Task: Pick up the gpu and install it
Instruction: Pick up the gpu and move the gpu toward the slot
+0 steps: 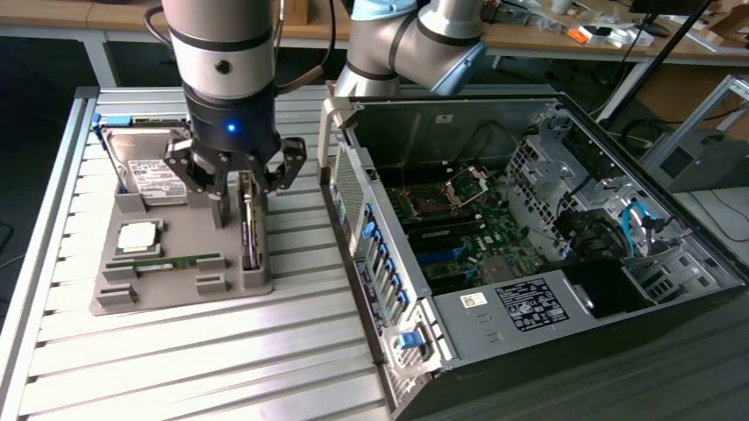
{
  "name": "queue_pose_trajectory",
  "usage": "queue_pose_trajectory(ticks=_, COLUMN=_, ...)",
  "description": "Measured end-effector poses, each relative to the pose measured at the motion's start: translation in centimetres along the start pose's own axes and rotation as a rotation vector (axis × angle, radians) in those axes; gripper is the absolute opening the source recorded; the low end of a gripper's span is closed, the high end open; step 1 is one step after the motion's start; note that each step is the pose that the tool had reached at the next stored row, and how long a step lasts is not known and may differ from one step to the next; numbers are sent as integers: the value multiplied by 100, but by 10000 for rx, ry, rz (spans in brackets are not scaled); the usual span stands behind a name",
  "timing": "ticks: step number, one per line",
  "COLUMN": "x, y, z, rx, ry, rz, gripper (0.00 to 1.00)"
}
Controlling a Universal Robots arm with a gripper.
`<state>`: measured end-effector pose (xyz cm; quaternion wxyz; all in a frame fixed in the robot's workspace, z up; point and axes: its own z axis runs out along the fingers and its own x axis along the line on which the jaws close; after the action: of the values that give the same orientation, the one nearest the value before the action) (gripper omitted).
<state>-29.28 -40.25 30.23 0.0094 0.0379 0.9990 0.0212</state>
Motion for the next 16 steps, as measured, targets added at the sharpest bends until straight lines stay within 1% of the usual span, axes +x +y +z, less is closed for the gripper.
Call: queue_pose_trajectory(ticks=16, x=2, y=-5, z=110, rx=0, ry=0, rz=0, gripper=48)
